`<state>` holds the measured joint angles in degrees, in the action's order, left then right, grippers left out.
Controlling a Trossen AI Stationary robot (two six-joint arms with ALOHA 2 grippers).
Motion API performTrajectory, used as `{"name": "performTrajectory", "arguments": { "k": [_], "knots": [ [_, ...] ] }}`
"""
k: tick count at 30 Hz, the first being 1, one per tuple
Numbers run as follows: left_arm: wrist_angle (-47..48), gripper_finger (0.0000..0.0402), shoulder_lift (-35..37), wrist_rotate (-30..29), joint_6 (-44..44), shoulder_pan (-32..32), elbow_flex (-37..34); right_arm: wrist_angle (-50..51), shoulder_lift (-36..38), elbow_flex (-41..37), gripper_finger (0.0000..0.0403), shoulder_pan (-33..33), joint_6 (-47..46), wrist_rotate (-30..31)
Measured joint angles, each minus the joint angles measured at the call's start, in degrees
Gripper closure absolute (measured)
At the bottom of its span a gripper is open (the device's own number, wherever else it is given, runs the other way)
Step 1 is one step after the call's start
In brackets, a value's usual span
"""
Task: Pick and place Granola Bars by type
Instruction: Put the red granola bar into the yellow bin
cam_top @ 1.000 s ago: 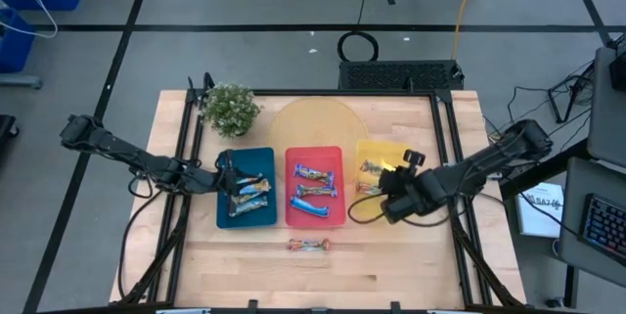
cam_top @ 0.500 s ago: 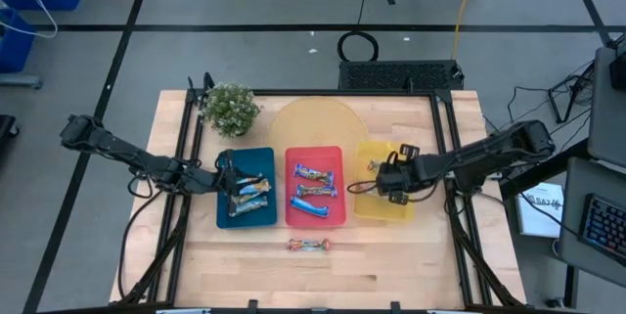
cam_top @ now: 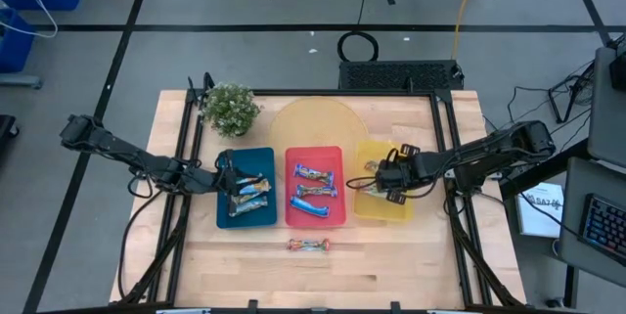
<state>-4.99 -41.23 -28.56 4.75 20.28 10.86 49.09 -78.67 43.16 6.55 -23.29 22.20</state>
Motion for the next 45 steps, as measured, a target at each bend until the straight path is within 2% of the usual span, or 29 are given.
{"name": "performTrajectory", "arguments": {
  "k": [6, 11, 14, 17, 23, 26, 30, 33, 36, 41, 45],
  "knots": [
    [0.01, 0.0353, 0.0, 0.02, -0.37, 0.0, 0.01, 6.97, 0.41, 3.46, 0.0214, 0.02, -3.29, 0.13],
    [0.02, 0.0353, 0.0, 0.02, -0.36, -0.01, 0.01, 16.31, -0.11, 13.81, 0.0227, 1.71, -7.92, 0.18],
    [0.04, 0.0353, 0.0, 0.02, -0.35, 0.0, 0.01, 16.18, -1.66, 20.57, 0.024, 4.89, -8.07, -1.36],
    [0.14, 0.0353, 0.0, 0.02, -0.35, 0.01, 0.01, 13.26, -6.42, 28.03, 0.0255, 9.4, -5.03, -1.44],
    [0.48, 0.0353, 0.01, 0.25, -0.44, -0.01, 0.01, 11.85, -22.87, 45.68, 0.0277, 16.73, 1.97, 0.26],
    [0.48, 0.0353, 0.0, 0.24, -0.56, 0.01, 0.01, 11.31, -31.08, 54.52, 0.0271, 18.39, 4.25, -1.55],
    [0.52, 0.0353, 0.0, 0.36, -0.57, -0.01, 0.01, 4.09, -38.0, 62.31, 0.0242, 19.71, 9.32, -5.27],
    [0.52, 0.0353, 0.0, 0.46, -0.73, 0.0, 0.01, -3.55, -40.63, 64.71, 0.0217, 19.88, 13.59, -9.63],
    [0.52, 0.0353, 0.0, 0.46, -0.81, -0.01, 0.01, -9.82, -42.05, 64.95, 0.0194, 19.75, 15.2, -10.46],
    [0.52, 0.0353, 0.0, 0.46, -0.79, -0.01, 0.01, -11.28, -45.45, 64.94, 0.0167, 18.79, 16.53, -11.96],
    [0.55, 0.0353, 0.0, 0.46, -0.59, -0.01, 0.01, -12.45, -47.63, 64.94, 0.0165, 18.08, 16.58, -13.61]
  ]
}}
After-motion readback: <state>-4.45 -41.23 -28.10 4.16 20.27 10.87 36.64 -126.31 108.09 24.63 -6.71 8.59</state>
